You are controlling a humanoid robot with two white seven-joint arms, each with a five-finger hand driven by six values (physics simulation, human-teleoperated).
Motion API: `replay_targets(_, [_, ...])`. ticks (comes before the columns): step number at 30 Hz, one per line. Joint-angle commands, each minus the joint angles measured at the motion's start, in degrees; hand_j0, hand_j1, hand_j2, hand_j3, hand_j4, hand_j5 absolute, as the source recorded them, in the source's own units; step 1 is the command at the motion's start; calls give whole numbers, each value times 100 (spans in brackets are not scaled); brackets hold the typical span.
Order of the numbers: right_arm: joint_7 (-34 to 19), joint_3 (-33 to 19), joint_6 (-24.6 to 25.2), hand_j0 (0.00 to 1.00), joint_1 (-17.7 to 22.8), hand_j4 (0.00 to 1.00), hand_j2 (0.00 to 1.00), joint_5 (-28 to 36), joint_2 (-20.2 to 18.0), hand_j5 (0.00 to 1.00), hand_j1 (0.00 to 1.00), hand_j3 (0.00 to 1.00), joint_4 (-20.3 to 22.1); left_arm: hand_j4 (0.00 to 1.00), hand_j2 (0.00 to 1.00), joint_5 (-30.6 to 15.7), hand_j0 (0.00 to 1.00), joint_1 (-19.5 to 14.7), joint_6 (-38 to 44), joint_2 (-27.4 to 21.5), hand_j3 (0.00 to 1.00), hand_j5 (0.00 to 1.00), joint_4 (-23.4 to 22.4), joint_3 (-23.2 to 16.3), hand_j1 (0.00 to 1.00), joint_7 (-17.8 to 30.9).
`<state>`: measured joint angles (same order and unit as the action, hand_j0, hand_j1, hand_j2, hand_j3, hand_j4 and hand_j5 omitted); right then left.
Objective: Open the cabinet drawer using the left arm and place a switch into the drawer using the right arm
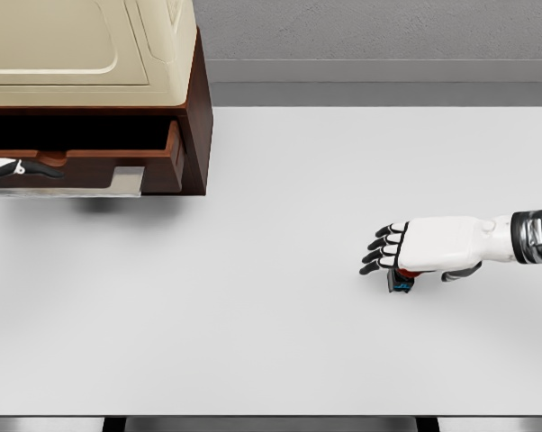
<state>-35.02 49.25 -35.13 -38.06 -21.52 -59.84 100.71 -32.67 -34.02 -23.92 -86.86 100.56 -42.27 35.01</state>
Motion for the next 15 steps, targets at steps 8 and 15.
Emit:
replay_targets(8, [2,-3,13,90,0,90,90,26,-2,90,90,90,1,100,100,-46,100,-8,20,2,100,100,43,25,100,-1])
replay_targets(15, [2,-3,13,88,9,88,88,26,-11,88,88,88,1,100,100,-81,100,-17,-1108,-428,100,100,43,-27,100,-1])
